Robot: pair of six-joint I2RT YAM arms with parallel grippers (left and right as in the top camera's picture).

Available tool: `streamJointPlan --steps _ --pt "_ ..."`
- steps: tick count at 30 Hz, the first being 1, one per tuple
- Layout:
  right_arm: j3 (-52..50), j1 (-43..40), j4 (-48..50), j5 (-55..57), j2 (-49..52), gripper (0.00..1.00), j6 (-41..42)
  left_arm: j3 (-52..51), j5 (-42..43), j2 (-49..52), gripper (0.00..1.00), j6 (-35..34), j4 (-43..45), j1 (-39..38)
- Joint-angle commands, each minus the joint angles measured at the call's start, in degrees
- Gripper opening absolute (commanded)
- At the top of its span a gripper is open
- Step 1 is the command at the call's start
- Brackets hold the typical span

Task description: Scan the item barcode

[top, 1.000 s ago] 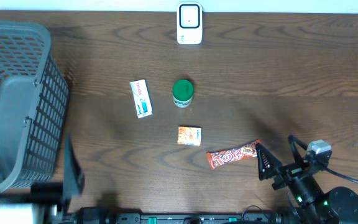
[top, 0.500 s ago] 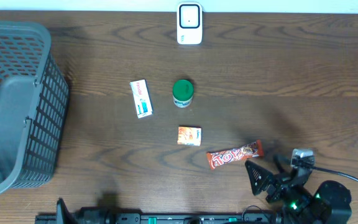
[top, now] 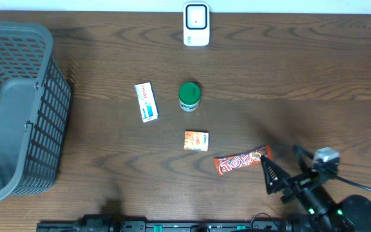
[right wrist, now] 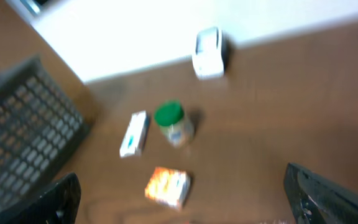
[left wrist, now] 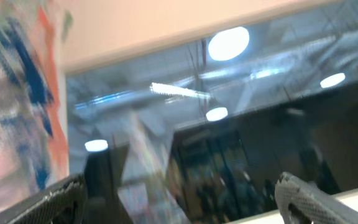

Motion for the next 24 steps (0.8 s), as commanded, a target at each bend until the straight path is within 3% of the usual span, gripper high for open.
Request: streamJointPlan --steps 1,8,13,19,24 --pt "5.81 0.35 2.91 4.11 3.17 0.99 -3.54 -0.50 -0.55 0.42 0.96 4.66 5.14 -0.02" --pt "17.73 0.35 3.69 5.53 17.49 0.99 -16.37 -2.08 -2.12 2.64 0.96 4.35 7.48 -0.07" --pt "23.67 0.39 3.65 -2.58 29.51 0.99 -20.24 -7.96 -2.08 2.64 0.96 -0.70 8.39 -0.07" --pt "30.67 0.39 3.17 -0.83 36.61 0.99 -24.30 -23.74 -2.10 2.64 0.96 -4.26 18.01 -0.07" --pt "35.23 0.39 6.80 4.61 36.79 0.99 -25.57 -40.70 -2.12 2.64 0.96 -5.88 32.57 -0.07"
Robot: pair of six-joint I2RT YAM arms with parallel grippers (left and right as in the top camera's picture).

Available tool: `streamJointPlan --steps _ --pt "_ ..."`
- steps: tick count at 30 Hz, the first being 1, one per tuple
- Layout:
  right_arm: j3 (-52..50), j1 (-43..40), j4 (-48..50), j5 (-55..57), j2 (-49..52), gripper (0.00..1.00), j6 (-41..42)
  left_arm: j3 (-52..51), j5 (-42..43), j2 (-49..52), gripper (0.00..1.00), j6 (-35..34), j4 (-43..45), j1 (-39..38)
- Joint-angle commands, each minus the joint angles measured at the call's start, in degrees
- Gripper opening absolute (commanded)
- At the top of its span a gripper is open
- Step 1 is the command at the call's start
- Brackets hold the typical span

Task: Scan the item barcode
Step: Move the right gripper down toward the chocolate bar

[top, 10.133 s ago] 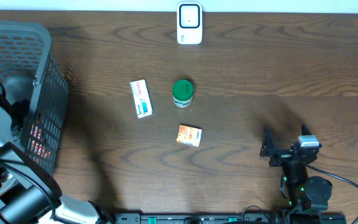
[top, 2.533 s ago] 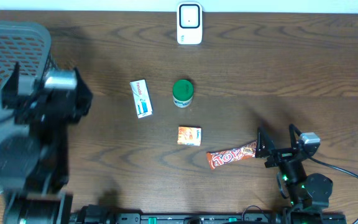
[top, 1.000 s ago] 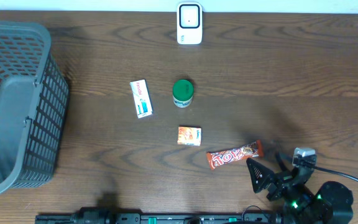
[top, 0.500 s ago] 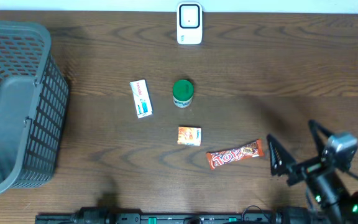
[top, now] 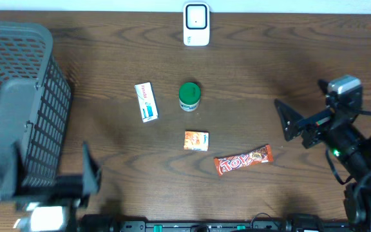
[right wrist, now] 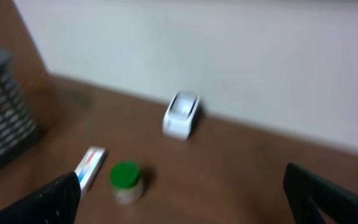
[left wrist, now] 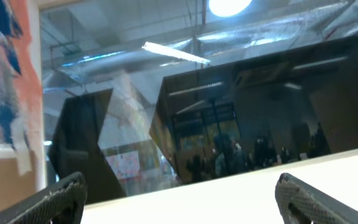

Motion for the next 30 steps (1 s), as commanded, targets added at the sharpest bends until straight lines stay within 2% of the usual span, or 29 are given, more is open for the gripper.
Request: streamJointPlan --steps 1,5,7,12,17,22,26,30 --pt "4.24 0.39 4.52 4.98 -0.74 0.99 -1.95 -10.88 -0.35 0.33 0.96 -4.17 9.05 -0.07" --pt "4.81 0.39 16.44 10.54 0.17 0.99 2.38 -21.99 -0.57 0.33 0.96 -7.58 21.97 -0.07" --pt "4.83 0.39 20.83 10.27 1.36 0.99 3.74 -26.16 -1.57 0.33 0.96 -7.63 24.74 -0.07" --pt "5.40 0.39 22.84 8.98 6.14 0.99 3.45 -27.06 -2.08 0.35 0.96 -8.41 17.44 -0.07" --pt "5.38 0.92 18.14 9.01 9.53 0.99 -2.27 -27.06 -2.05 0.33 0.96 -8.44 9.25 -0.07" --pt "5.33 6.86 10.01 9.05 9.62 0.99 -12.41 -27.06 -2.05 0.33 0.96 -8.41 -1.66 -0.07" --pt "5.20 14.51 1.62 11.08 9.55 0.99 -19.12 -27.06 -2.05 0.33 0.96 -8.41 -3.21 -0.07" --pt "3.48 21.66 -5.77 11.82 9.53 0.99 -21.31 -27.06 -2.03 0.35 0.96 -8.39 -3.74 -0.07"
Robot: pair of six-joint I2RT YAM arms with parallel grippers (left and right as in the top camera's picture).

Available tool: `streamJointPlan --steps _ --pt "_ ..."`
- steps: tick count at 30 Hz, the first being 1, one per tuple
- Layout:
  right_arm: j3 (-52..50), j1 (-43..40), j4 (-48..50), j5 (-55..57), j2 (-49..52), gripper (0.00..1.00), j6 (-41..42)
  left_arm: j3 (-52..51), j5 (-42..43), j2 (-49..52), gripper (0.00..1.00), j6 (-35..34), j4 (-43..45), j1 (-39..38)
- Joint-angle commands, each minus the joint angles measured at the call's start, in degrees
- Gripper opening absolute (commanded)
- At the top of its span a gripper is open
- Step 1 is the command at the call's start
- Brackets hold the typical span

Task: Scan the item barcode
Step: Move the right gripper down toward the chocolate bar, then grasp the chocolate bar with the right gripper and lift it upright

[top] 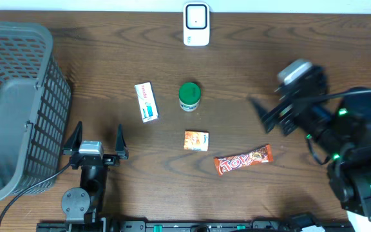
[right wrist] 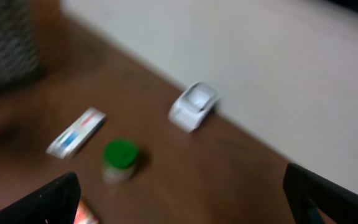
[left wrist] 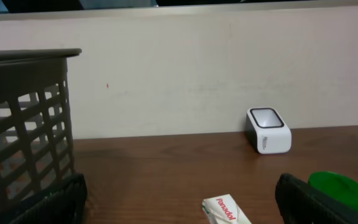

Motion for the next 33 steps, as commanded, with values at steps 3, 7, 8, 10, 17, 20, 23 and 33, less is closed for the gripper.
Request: streamJointPlan --steps 3,7,8,10,17,20,23,33 --pt "-4.81 8.37 -6.71 3.26 -0.44 0.99 -6.91 -0.04 -0.50 -0.39 0.96 -0.28 -2.45 -0.07" --pt "-11.63 10.43 -8.83 7.67 -0.81 0.99 -9.57 -0.04 -0.48 -0.39 0.96 -0.28 -5.51 -0.07" --pt "-13.60 10.54 -9.16 8.52 -0.90 0.99 -10.99 -0.04 -0.48 -0.39 0.96 -0.28 -6.40 -0.07" --pt "-17.79 10.60 -9.27 9.64 -1.29 0.99 -14.19 -0.04 -0.48 -0.42 0.96 -0.28 -7.65 -0.07" --pt "-27.10 11.56 -7.87 9.60 -2.01 0.94 -19.10 -0.04 -0.50 -0.42 0.96 -0.28 -9.01 -0.07" --pt "-29.27 11.58 -5.38 9.57 -2.01 0.96 -19.08 -0.04 -0.50 -0.39 0.96 -0.28 -9.03 -0.07" --pt "-30.12 11.26 -1.03 9.01 -2.01 0.99 -19.04 -0.04 -0.50 -0.39 0.96 -0.28 -9.03 -0.07" --pt "-30.14 11.10 35.26 10.80 0.02 0.99 3.28 -0.04 -0.50 -0.39 0.96 -0.28 -9.03 -0.07"
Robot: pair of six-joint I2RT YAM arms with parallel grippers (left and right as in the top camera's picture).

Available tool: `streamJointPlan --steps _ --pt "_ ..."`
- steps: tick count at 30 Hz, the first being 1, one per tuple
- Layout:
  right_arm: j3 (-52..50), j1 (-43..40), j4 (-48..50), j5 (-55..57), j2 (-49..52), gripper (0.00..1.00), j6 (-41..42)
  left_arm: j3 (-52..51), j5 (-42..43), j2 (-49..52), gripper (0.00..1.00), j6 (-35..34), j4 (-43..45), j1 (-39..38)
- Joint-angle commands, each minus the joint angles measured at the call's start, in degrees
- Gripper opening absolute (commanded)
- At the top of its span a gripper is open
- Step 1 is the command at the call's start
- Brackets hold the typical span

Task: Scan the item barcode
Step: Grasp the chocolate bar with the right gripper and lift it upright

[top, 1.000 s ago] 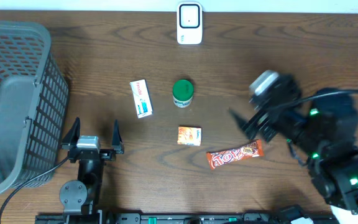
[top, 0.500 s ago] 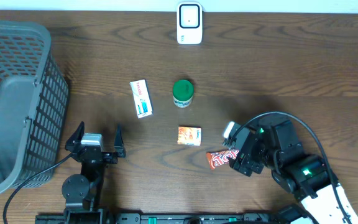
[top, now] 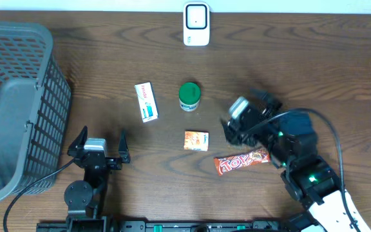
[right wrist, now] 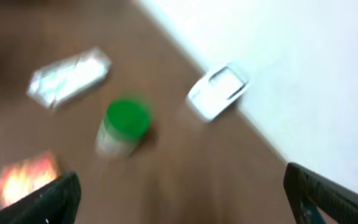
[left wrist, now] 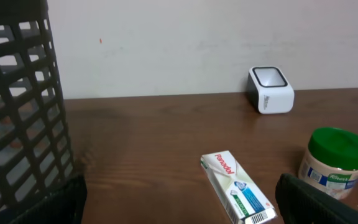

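The white barcode scanner (top: 196,24) stands at the table's far edge. On the table lie a white Panadol box (top: 146,102), a green-lidded jar (top: 189,96), an orange packet (top: 196,140) and a red candy bar (top: 243,161). My left gripper (top: 99,143) is open at the front left and faces the Panadol box (left wrist: 238,196) and the jar (left wrist: 334,162). My right gripper (top: 242,117) is open too, just beyond the candy bar and right of the packet. The right wrist view is blurred but shows the jar (right wrist: 124,127) and scanner (right wrist: 219,90). Neither gripper holds anything.
A large grey plastic basket (top: 11,109) fills the left side of the table, close to my left gripper, and its wall (left wrist: 17,112) shows in the left wrist view. A pale wall runs behind the scanner (left wrist: 272,90).
My right gripper has moved left, from the right-middle of the table to a spot beside the packet and candy bar. My left gripper has shifted slightly and now looks lower onto the Panadol box.
At first my left wrist camera faced the ceiling and my right gripper was low at the front right by the candy bar. Then the left arm showed at the front left and the right gripper stood farther back. Later the left gripper faced the items. No item has moved.
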Motion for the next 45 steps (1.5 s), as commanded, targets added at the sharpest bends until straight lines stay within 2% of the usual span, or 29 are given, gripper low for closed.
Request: streamJointPlan --steps 1,5,9,12,14,16,22,25,28,32,36,39,43,45 --pt "0.13 0.13 5.20 2.01 2.10 0.99 15.89 -0.04 -0.50 -0.39 0.96 -0.28 0.13 -0.07" --pt "0.20 0.79 10.34 8.98 7.78 0.99 22.47 -0.04 -0.50 -0.39 0.96 -0.28 0.13 -0.07" --pt "0.20 2.75 6.36 21.55 12.41 0.99 34.62 -0.04 -0.50 -0.39 0.96 -0.28 0.13 -0.07" --pt "0.20 3.39 0.57 15.98 12.17 0.99 41.86 -0.04 -0.50 -0.39 0.96 -0.28 0.13 -0.07" --pt "0.20 4.02 -4.28 6.03 10.73 0.99 35.21 -0.04 -0.50 -0.39 0.96 -0.28 0.13 -0.07" --pt "0.92 4.66 -10.47 1.62 8.66 0.99 31.28 -0.04 -0.50 -0.39 0.96 -0.28 0.13 -0.07" --pt "4.39 5.27 -33.38 -11.10 4.11 0.99 27.19 -0.04 -0.50 -0.42 0.96 -0.28 0.13 -0.07" --pt "4.28 5.27 -40.19 -9.84 4.57 0.96 27.26 -0.04 -0.50 -0.39 0.96 -0.28 0.13 -0.07" --pt "4.24 5.33 -38.47 -9.27 6.36 0.99 27.47 -0.04 -0.50 -0.39 0.96 -0.28 0.13 -0.07" --pt "4.24 5.44 -37.42 -9.27 10.21 0.98 24.57 -0.04 -0.50 -0.39 0.96 -0.28 0.13 -0.07" --pt "4.24 6.16 -37.46 -8.59 16.52 0.85 19.52 -0.04 -0.50 -0.39 0.96 -0.28 0.13 -0.07" --pt "4.24 6.36 -37.40 -4.66 21.51 0.82 18.86 -0.04 -0.50 -0.39 0.96 -0.28 0.13 -0.07" --pt "4.24 6.36 -37.38 -2.84 27.85 0.83 18.51 -0.04 -0.50 -0.39 0.96 -0.28 0.13 -0.07" --pt "4.24 6.40 -36.81 -2.82 31.06 0.88 17.70 -0.04 -0.50 -0.39 0.96 -0.28 0.13 -0.07"
